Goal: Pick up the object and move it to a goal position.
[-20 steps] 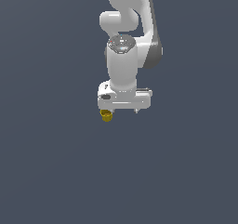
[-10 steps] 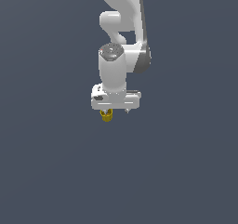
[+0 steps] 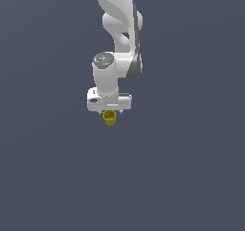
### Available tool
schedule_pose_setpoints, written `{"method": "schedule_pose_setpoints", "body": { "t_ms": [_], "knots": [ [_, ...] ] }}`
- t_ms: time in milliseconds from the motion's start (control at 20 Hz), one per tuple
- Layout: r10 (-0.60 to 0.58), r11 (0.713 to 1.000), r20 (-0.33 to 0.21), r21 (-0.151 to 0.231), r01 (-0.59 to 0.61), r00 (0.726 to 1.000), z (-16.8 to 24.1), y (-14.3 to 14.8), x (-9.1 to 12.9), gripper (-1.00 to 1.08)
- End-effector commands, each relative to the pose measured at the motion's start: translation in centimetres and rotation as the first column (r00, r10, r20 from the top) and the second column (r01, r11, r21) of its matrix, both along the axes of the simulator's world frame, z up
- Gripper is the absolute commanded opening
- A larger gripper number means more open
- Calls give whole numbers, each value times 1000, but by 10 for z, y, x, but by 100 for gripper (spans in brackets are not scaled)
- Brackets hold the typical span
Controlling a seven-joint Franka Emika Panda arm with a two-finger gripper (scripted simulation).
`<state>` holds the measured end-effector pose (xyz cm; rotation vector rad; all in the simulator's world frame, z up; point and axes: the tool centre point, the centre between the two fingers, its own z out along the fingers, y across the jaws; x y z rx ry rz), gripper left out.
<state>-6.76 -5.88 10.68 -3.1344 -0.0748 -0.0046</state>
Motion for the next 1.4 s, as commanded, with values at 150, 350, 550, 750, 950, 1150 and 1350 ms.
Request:
{"method": "schedule_pose_setpoints", "body": {
  "t_ms": [150,350,550,750,950,1150,1350],
  "knots": [
    [10,1000,-2,-6,-10,1000,-10,-10,-12,100],
    [9,1000,-3,-6,-9,1000,-10,-10,-12,100],
    [9,1000,-3,-6,-9,1000,-18,-10,-13,100],
    [10,1000,-3,-6,-10,1000,-36,-10,-14,100],
    [11,1000,-3,-6,-11,1000,-53,-10,-14,100],
    [11,1000,-3,-6,-11,1000,-60,-10,-14,100],
    [11,1000,-3,-6,-11,1000,-60,-10,-14,-100]
  ]
}}
